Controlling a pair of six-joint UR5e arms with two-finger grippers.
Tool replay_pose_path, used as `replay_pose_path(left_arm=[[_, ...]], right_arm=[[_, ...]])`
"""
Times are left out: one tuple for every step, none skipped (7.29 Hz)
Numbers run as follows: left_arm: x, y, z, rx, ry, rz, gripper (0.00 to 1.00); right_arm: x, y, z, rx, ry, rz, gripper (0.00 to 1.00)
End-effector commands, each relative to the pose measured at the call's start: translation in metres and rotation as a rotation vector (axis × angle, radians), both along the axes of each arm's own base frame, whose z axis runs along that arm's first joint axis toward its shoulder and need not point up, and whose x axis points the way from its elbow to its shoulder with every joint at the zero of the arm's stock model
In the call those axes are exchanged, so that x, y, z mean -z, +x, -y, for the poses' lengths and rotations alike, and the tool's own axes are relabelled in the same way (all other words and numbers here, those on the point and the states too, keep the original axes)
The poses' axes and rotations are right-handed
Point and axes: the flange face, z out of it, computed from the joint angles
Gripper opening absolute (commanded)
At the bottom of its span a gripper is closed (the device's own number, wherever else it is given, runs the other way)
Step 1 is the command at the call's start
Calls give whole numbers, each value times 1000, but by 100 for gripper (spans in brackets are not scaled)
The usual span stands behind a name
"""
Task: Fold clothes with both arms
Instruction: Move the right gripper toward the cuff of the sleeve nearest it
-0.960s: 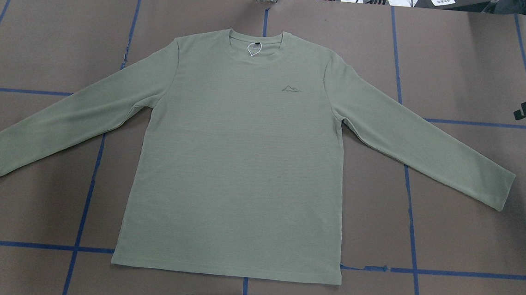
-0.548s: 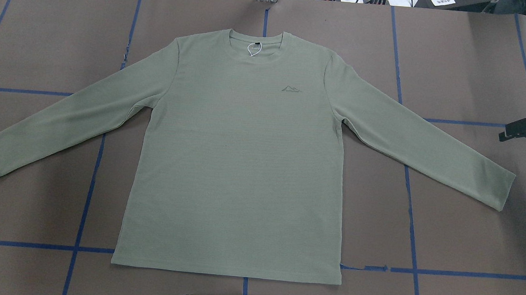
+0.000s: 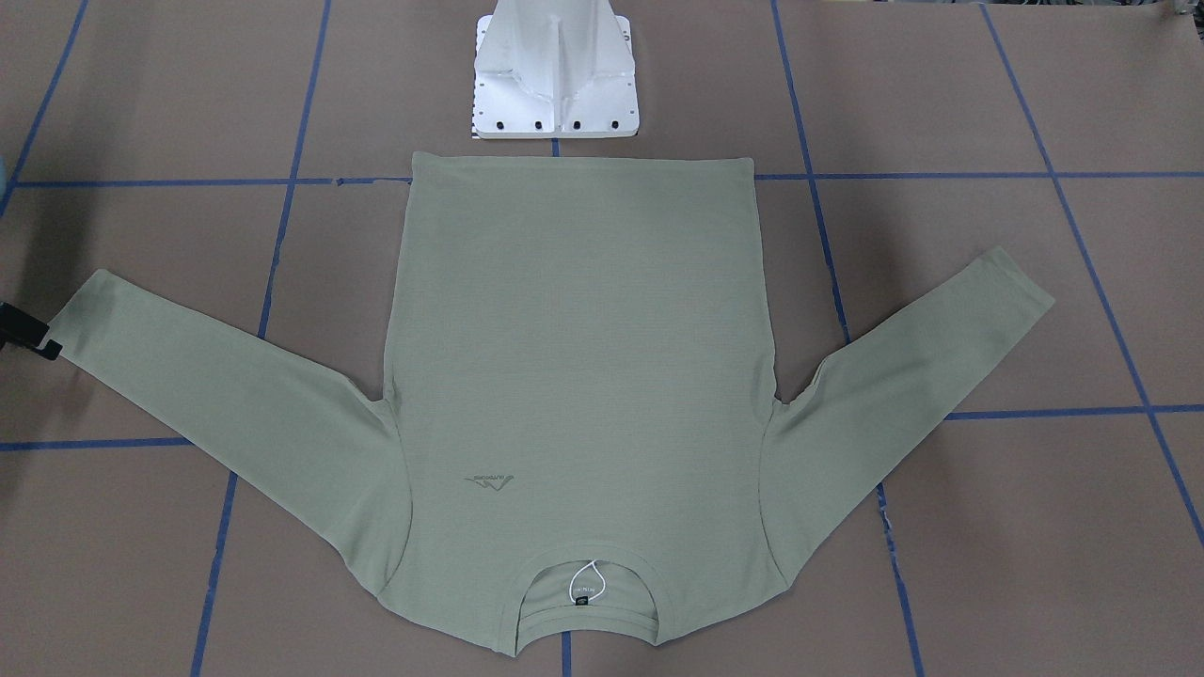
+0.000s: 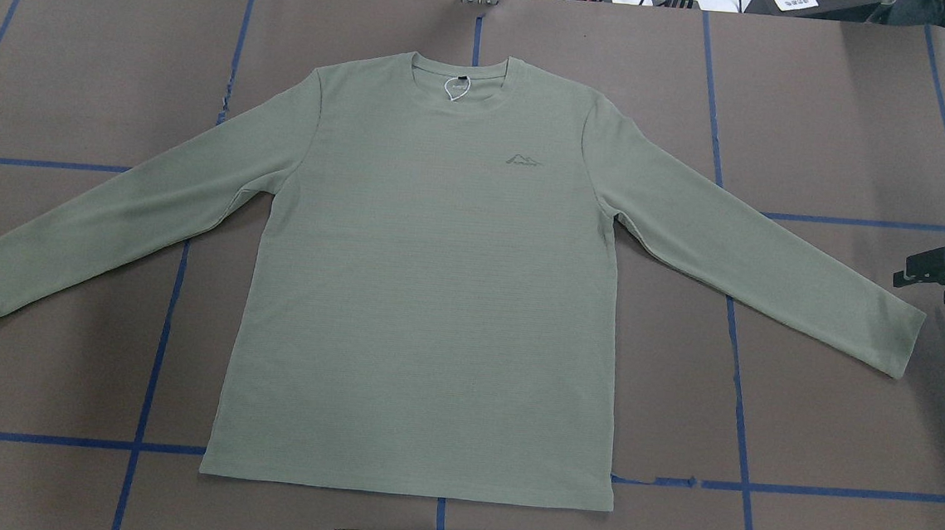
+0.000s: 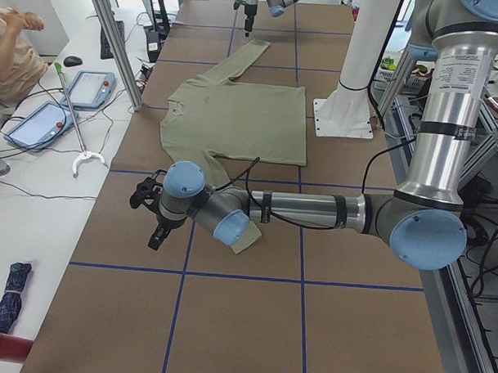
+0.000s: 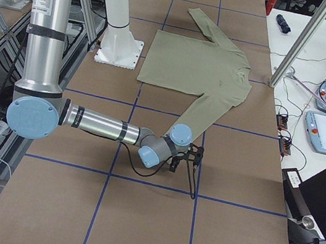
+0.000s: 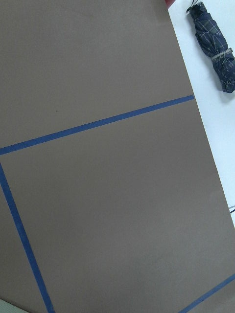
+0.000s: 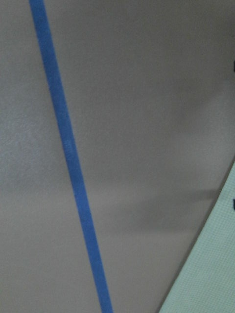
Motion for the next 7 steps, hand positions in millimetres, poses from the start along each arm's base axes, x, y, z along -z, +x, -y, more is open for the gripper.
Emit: replay_pose_path(left_arm=[[1, 0, 0, 1, 1, -1, 100], [2, 0, 0, 1, 4, -1, 100], [4, 0, 0, 4, 9, -4, 100], [4, 0, -1, 5, 12, -4, 100], [5, 0, -1, 5, 15, -5, 100], [5, 0, -1, 5, 14, -5, 100], [5, 0, -1, 5, 15, -5, 100]], right_arm=[[-13, 2, -17, 0, -11, 6, 79], [-15, 3, -19, 0, -15, 4, 72], [-17, 4, -22, 0, -21, 3, 60], [-18, 4, -22, -1, -24, 3, 42], [-17, 4, -22, 0, -24, 4, 32], [-17, 4, -22, 4, -24, 6, 15], [-16, 2, -22, 5, -22, 7, 0]])
